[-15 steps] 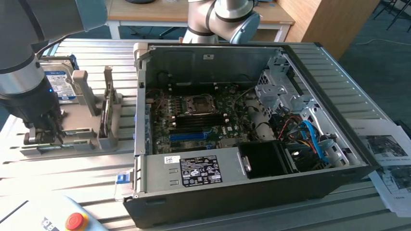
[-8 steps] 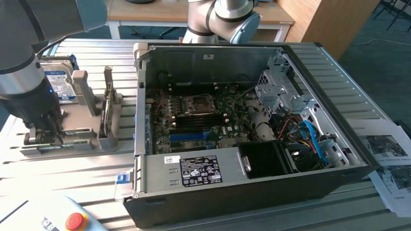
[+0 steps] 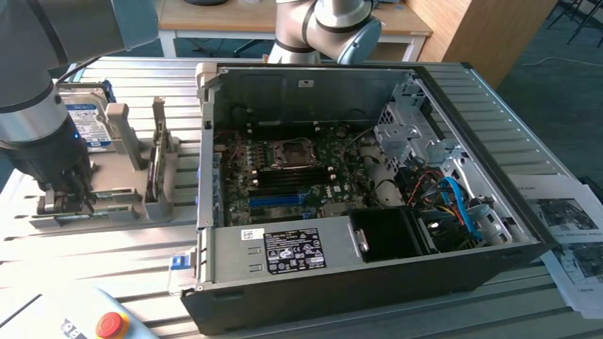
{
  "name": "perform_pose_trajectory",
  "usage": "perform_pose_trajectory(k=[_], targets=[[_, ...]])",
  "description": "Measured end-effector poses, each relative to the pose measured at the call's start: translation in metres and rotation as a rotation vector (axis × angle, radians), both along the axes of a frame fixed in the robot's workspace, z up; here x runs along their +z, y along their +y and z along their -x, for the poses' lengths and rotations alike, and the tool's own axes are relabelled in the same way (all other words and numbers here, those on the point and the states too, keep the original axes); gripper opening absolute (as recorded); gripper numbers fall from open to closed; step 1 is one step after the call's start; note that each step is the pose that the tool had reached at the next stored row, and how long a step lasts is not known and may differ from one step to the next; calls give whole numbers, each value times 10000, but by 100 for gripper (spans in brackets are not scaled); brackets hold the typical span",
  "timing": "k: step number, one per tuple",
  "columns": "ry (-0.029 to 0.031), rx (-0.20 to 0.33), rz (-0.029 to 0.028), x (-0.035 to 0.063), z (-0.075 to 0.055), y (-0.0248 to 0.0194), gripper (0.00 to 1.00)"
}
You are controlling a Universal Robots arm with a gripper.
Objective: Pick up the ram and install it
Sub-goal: 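Pick up the ram and move it above insertion slot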
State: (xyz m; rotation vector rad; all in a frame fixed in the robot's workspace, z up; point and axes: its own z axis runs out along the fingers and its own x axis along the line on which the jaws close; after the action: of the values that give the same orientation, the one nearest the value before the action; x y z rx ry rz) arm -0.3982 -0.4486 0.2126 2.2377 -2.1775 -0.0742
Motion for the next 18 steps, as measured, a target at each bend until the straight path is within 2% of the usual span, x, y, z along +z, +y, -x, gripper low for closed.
perform_pose_trajectory(k=[13, 18], targets=[[2, 0, 2, -5, 0, 9, 24], [1, 0, 1, -35, 0, 9, 24]])
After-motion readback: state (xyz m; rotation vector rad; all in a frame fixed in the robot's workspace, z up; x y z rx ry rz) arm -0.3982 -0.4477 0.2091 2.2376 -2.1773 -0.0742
